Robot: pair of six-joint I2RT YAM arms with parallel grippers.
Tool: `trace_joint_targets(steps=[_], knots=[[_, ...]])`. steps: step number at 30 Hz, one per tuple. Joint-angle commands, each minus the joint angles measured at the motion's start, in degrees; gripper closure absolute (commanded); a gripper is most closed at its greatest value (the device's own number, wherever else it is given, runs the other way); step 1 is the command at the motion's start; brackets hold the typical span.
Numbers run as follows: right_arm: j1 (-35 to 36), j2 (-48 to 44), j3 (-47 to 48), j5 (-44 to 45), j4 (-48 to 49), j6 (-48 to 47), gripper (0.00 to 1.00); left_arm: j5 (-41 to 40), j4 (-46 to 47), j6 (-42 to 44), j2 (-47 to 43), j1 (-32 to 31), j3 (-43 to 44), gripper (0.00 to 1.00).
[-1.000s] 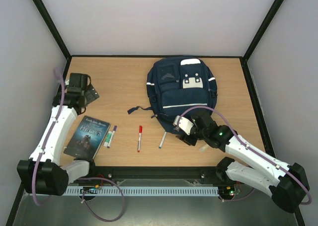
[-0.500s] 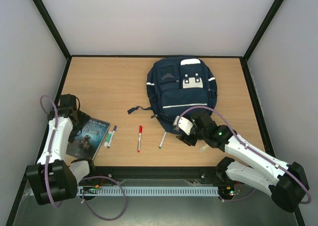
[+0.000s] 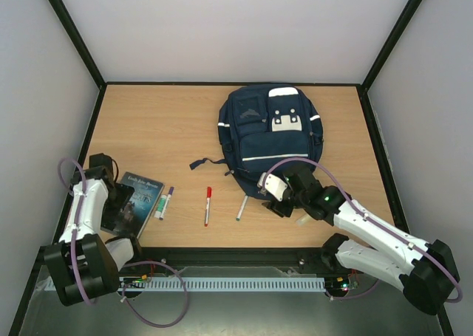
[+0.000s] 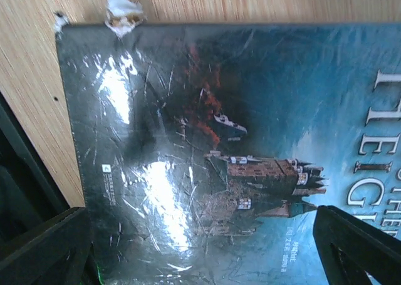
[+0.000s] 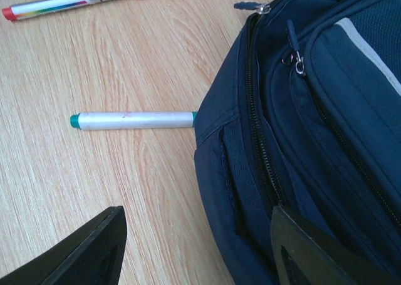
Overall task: Pack the student bag
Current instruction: Move the book to the center of the board.
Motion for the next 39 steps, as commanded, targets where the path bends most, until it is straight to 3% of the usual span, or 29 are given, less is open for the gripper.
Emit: trace_joint_targets(steps=[1,6,12,18,24,31,39], knots=[[-0.1,1.0,-1.2,0.7,0.6,-0.3,0.37,3.6,-2.4,0.5,2.3,0.2,-0.5,0.01],[-0.2,1.5,-1.1,1.3,0.5,-0.2,0.37,10.9,-0.7,-0.5,3.2,-0.1,-6.7,0.01],[-0.2,1.8,-1.3,1.3,0.7,-0.2,0.37,9.4,4.3,0.8,3.1,0.0,-5.9,0.01],[-0.2,2.1,-1.1,1.4,0.6,-0.2,0.37,17.1,12.4,3.8,7.2,-0.3,-7.6,0.02],[-0.2,2.4,-1.2,2.0,0.6,-0.1,0.37,21.0,19.6,4.0,11.0,-6.3,-5.2,0.05],[-0.3,2.8,-1.2,2.1,0.4,-0.1,0.37,22.4,25.0,2.7,18.5,-13.3,0.1,0.05],[-0.6,2.4,-1.3,2.3,0.3,-0.1,0.37,18.4,23.0,2.0,19.1,-14.2,3.8,0.05]])
